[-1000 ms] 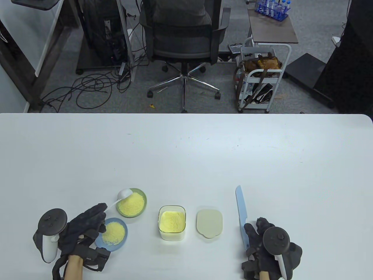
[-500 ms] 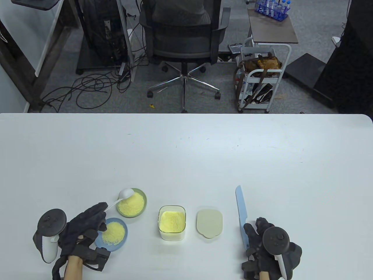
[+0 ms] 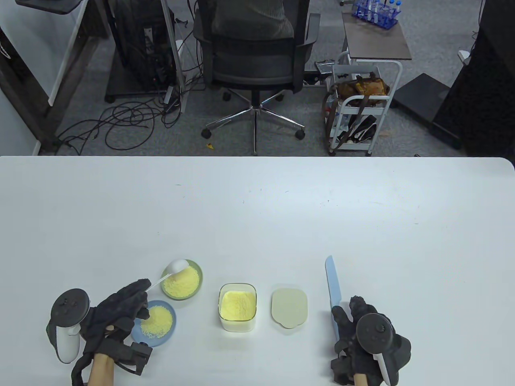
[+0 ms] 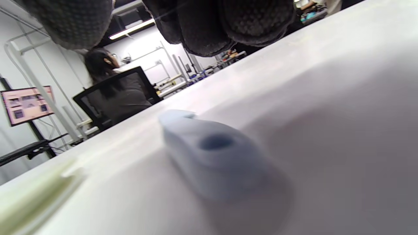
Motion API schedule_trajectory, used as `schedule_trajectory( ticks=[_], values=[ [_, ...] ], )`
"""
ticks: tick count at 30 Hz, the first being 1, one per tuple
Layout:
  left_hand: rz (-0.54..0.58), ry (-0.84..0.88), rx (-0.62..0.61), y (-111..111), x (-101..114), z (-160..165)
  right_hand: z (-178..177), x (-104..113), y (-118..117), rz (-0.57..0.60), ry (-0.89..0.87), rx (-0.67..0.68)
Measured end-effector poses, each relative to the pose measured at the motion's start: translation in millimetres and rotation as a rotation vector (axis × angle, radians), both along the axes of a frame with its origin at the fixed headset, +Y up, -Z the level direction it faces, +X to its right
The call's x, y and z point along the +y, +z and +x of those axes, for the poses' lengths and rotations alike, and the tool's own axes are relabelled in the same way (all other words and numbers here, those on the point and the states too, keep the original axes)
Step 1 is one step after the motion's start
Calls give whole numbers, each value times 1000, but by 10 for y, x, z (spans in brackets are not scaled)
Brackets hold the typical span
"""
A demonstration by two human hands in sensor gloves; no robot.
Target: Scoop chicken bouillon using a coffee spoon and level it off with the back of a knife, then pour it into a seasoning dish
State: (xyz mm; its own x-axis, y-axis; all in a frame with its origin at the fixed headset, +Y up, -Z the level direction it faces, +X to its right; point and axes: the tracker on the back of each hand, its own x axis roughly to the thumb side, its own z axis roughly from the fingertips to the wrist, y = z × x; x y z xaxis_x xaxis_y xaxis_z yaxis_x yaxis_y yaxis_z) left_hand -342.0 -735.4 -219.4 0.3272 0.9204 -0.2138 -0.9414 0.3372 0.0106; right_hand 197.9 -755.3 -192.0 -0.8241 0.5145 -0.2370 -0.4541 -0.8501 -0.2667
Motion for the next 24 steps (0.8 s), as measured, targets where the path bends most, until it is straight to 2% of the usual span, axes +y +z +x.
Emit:
schedule_trajectory(
  ticks=[3,4,8,10,13,15,18,24],
  values=[
    [0,11,-6,2,-2,6,-177,157,-17,46,-18,84],
    [0,14,-7,2,-2,8,-300,243,-29,56,-27,149],
    [4,21,-15,0,1,11,-704,415,-55,39,-58,332],
    [6,30,-21,-2,-1,15,-1040,423,-104,-38,-93,510],
    [6,38,-29,-4,-1,21,-1349,347,-166,-136,-85,633],
    [8,43,-32,-3,-4,22,-1550,285,-200,-171,-36,660],
    [11,55,-33,-1,-1,23,-1729,246,-214,-128,-53,668],
    [24,111,-19,6,4,-29,-1842,206,-247,-154,-9,655]
  ],
)
